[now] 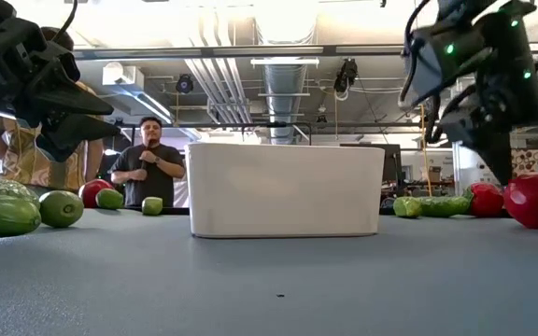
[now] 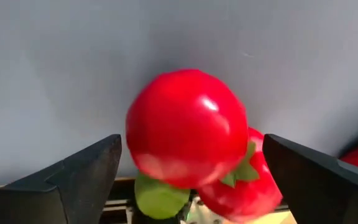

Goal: Sort produce into baskets
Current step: Put the bottom left tomato into the white bin

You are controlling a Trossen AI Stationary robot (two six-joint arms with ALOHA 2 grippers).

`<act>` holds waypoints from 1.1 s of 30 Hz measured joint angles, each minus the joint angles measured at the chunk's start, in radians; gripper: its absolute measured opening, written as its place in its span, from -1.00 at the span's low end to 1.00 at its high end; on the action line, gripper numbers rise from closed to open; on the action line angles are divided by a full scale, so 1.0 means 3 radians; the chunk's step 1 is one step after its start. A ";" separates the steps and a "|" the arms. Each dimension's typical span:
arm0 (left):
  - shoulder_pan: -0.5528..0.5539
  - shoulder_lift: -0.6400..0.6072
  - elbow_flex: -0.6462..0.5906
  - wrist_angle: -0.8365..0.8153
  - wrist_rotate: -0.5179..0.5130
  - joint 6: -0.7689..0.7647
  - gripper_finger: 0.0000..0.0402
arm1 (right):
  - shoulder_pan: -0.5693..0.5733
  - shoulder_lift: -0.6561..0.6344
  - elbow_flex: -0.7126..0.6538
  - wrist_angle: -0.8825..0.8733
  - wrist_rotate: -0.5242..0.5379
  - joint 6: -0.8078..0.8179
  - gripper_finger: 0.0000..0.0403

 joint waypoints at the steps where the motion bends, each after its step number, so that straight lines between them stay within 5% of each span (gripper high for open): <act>1: 0.0000 0.0000 0.0000 0.0000 0.0000 0.0000 -0.20 | -0.0009 0.0037 -0.0011 0.0044 0.0000 -0.0026 0.90; 11: 0.0000 0.0000 0.0000 0.0000 0.0000 0.0000 -0.20 | -0.0020 0.0477 -0.0060 0.0158 0.0013 -0.0425 0.87; 23: 0.0000 0.0003 0.0000 0.0000 0.0000 0.0000 -0.20 | -0.0016 0.0494 0.0002 -0.0045 0.0026 -0.0295 0.47; 33: 0.0001 0.0008 0.0000 0.0000 0.0000 0.0000 -0.20 | 0.0132 0.0489 0.1277 -0.1050 -0.0069 -0.0366 0.49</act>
